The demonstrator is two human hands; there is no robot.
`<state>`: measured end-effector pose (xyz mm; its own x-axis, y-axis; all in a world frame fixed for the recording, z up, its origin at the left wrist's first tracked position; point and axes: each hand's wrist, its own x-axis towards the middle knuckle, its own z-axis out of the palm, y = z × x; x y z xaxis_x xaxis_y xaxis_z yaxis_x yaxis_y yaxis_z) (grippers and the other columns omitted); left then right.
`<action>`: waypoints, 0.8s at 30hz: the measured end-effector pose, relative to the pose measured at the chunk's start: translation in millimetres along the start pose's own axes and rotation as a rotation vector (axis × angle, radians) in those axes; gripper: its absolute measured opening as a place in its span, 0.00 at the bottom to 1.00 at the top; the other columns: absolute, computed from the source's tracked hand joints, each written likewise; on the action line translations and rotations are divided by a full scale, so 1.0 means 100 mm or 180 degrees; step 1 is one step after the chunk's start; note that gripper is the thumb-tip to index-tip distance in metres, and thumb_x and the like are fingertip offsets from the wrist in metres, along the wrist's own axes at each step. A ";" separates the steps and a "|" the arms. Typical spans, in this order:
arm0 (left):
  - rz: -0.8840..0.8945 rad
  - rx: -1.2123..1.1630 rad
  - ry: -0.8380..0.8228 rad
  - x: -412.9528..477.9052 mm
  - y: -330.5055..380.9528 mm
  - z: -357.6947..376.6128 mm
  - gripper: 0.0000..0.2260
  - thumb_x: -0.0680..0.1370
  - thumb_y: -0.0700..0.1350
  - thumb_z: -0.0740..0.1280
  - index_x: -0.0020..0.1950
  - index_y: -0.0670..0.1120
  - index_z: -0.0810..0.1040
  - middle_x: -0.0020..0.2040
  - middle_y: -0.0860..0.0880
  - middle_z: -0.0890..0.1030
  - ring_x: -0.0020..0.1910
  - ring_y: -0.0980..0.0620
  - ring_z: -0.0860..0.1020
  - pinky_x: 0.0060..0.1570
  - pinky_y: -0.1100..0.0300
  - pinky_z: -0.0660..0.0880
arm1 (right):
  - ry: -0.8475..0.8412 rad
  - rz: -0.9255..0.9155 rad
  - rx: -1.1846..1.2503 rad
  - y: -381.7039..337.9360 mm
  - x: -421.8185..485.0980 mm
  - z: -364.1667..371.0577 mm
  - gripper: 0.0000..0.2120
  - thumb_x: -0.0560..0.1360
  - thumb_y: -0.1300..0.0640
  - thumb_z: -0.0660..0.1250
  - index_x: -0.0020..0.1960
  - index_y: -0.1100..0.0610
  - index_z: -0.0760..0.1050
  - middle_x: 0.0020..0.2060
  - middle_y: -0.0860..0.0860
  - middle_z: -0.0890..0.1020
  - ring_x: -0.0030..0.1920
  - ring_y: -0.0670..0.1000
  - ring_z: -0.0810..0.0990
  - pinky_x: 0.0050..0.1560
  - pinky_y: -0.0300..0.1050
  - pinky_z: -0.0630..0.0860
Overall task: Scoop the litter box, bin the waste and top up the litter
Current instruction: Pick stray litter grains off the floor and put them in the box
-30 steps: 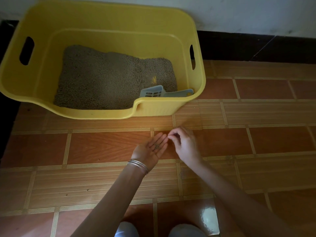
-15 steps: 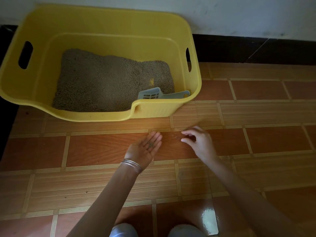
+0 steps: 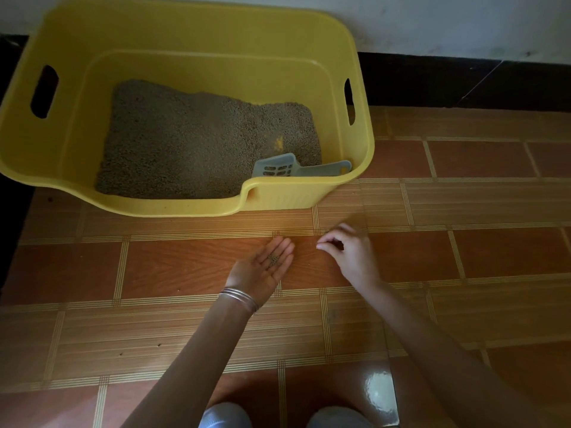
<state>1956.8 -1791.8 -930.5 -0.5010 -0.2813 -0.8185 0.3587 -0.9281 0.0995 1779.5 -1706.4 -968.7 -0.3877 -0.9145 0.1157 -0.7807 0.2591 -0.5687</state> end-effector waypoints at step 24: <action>-0.0013 0.0029 -0.0029 0.04 0.02 -0.04 0.14 0.81 0.41 0.55 0.55 0.34 0.77 0.52 0.38 0.82 0.53 0.43 0.79 0.52 0.52 0.74 | 0.0372 -0.0369 -0.0282 0.00 -0.05 0.15 0.08 0.70 0.50 0.69 0.40 0.54 0.82 0.37 0.48 0.81 0.41 0.50 0.77 0.42 0.48 0.74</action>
<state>1959.2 -1793.9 -935.7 -0.5096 -0.2798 -0.8137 0.3495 -0.9314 0.1014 1788.6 -1706.4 -981.8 -0.3429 -0.8988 0.2730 -0.8615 0.1851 -0.4727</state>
